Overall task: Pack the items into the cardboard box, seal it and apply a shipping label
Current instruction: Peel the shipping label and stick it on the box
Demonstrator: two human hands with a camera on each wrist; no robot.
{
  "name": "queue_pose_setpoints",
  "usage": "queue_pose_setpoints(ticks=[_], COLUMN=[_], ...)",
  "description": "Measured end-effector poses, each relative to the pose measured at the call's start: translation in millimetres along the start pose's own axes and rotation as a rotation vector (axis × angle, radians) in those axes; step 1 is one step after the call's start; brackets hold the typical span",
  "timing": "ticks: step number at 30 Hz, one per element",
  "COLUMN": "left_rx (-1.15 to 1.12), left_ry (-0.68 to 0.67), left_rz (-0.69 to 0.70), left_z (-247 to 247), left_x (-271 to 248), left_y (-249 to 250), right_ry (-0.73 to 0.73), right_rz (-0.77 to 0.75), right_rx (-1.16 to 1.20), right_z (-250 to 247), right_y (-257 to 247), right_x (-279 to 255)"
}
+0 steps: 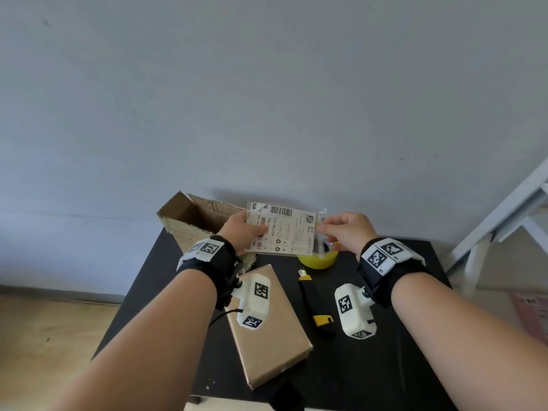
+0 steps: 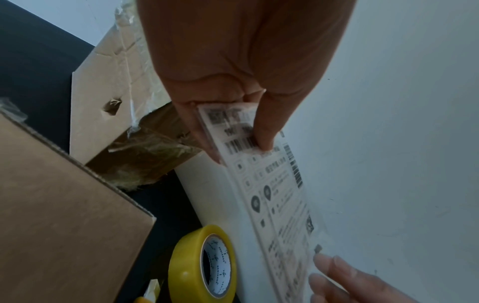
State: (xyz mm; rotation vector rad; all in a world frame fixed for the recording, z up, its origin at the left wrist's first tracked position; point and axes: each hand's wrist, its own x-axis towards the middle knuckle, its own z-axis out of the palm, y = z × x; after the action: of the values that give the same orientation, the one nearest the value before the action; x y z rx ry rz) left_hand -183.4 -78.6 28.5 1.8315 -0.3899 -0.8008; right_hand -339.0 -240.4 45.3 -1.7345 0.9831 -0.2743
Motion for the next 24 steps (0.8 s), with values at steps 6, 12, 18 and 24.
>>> queue_pose_setpoints(ticks=[6, 12, 18, 24], left_rx=[-0.013, 0.028, 0.026, -0.067], left_ry=[-0.036, 0.033, 0.104, 0.012], left_rz=[0.012, 0.021, 0.025, 0.028], left_z=[2, 2, -1, -2], left_x=[-5, 1, 2, -2], left_y=[0, -3, -2, 0], right_ry=[0.026, -0.013, -0.166, -0.02], right_rz=[0.03, 0.024, 0.07, 0.042], right_rx=[-0.056, -0.009, 0.349, 0.14], right_z=[1, 1, -2, 5], right_y=[0, -5, -16, -14], right_x=[2, -1, -12, -6])
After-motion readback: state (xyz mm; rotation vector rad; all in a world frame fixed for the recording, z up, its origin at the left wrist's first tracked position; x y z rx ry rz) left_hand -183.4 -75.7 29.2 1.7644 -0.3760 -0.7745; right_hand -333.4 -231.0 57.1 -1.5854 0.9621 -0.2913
